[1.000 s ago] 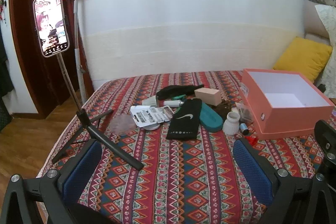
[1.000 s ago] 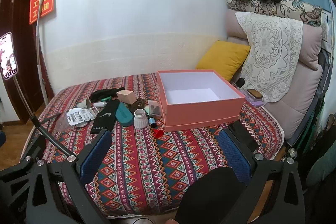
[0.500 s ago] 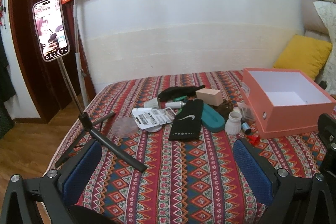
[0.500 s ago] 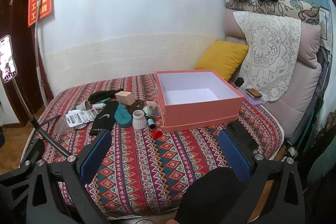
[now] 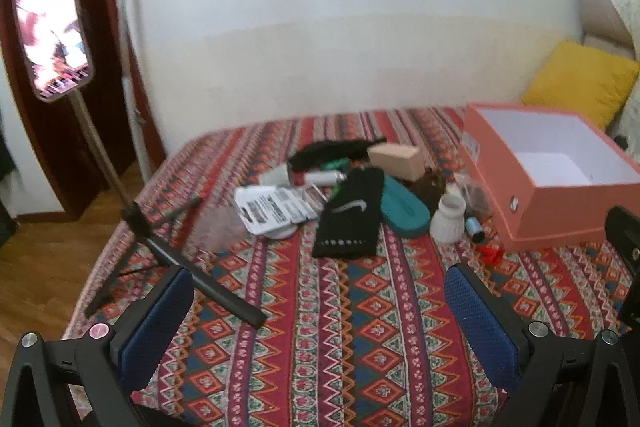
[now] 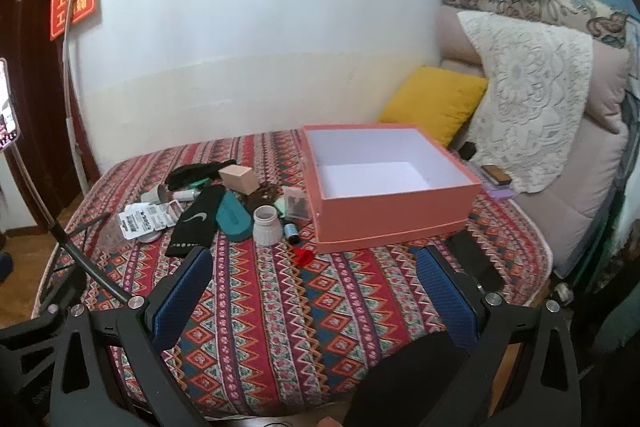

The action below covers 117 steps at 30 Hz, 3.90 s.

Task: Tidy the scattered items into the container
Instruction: 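Grasp the black glove with the left gripper while the right grasps the white jar, then carry glove and jar over the pink box and open both grippers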

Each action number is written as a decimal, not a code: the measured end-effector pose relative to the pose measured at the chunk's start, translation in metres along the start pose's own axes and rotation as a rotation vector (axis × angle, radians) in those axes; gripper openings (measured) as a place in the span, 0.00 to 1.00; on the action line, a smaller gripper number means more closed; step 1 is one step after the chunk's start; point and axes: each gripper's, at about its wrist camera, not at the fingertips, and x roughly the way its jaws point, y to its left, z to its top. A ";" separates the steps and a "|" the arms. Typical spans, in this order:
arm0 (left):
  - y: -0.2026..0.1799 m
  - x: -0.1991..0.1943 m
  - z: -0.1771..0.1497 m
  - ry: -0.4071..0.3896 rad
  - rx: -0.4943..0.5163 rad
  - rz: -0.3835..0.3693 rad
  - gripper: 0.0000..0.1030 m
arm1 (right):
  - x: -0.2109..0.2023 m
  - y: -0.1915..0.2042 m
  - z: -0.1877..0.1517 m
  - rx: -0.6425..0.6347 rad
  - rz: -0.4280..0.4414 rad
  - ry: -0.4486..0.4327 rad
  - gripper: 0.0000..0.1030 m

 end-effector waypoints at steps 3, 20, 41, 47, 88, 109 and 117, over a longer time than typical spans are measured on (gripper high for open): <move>0.003 0.032 0.005 0.043 0.002 -0.011 1.00 | 0.035 0.006 0.005 0.001 0.032 0.050 1.00; -0.006 0.226 0.032 0.212 0.044 -0.110 1.00 | 0.245 0.043 0.024 -0.007 0.088 0.297 0.93; -0.064 0.369 0.003 0.368 0.250 -0.128 0.11 | 0.397 0.070 0.002 -0.108 0.064 0.451 0.56; -0.039 0.348 0.009 0.381 0.132 -0.160 0.10 | 0.385 0.056 0.005 -0.033 0.143 0.469 0.55; -0.044 -0.057 0.059 -0.203 0.125 -0.328 0.10 | -0.021 0.002 0.036 -0.111 0.394 -0.030 0.56; -0.217 0.016 0.147 -0.189 0.247 -0.584 0.10 | 0.041 -0.165 0.126 0.083 0.076 -0.168 0.56; -0.277 0.124 0.158 -0.050 0.246 -0.590 0.10 | 0.157 -0.214 0.152 0.113 0.019 -0.063 0.56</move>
